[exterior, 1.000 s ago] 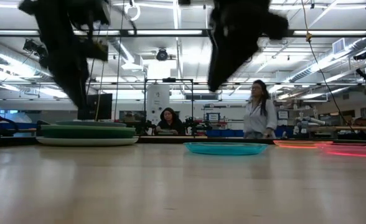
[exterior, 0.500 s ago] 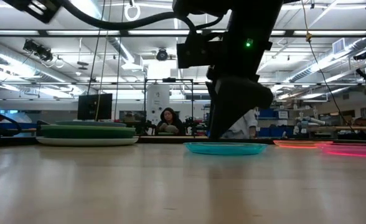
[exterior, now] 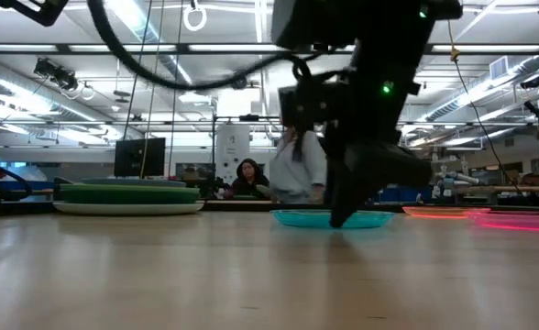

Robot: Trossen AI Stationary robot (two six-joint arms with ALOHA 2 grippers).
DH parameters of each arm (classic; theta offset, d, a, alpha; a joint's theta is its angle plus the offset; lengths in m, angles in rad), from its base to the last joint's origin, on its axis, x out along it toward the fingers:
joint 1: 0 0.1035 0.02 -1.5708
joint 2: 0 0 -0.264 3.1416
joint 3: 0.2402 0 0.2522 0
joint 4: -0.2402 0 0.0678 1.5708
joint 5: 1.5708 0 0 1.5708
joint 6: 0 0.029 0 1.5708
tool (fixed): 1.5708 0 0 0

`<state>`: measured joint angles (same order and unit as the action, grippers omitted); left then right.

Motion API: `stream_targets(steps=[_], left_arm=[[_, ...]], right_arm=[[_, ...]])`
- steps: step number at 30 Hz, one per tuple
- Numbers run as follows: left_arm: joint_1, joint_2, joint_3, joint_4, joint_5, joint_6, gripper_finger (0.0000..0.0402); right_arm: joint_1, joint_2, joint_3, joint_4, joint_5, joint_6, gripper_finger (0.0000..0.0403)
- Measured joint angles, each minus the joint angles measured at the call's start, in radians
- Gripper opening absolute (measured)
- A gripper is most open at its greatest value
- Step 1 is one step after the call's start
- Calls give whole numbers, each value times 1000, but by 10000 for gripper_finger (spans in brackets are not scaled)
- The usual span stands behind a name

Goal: Stack plastic plates
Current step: Stack the light blue plate on top of the pink plate

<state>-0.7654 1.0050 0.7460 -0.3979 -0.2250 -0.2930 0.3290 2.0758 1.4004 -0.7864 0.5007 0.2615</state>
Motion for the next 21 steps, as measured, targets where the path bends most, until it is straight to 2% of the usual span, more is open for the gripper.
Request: stream_targets(steps=[8, 12, 17, 21], left_arm=[[-1, 0, 0, -3, 0, -11, 203], [-1, 0, 0, -3, 0, -27, 203], [-1, 0, 0, -3, 0, -38, 203], [-1, 0, 0, -3, 1, -37, 203]], right_arm=[[-19, -4, -65, -14, 38, 34, 137], [-33, -4, -67, -45, 34, 7, 97], [-51, -3, -67, -44, 0, -36, 22], [-57, -1, -56, -69, 0, -37, 13]])
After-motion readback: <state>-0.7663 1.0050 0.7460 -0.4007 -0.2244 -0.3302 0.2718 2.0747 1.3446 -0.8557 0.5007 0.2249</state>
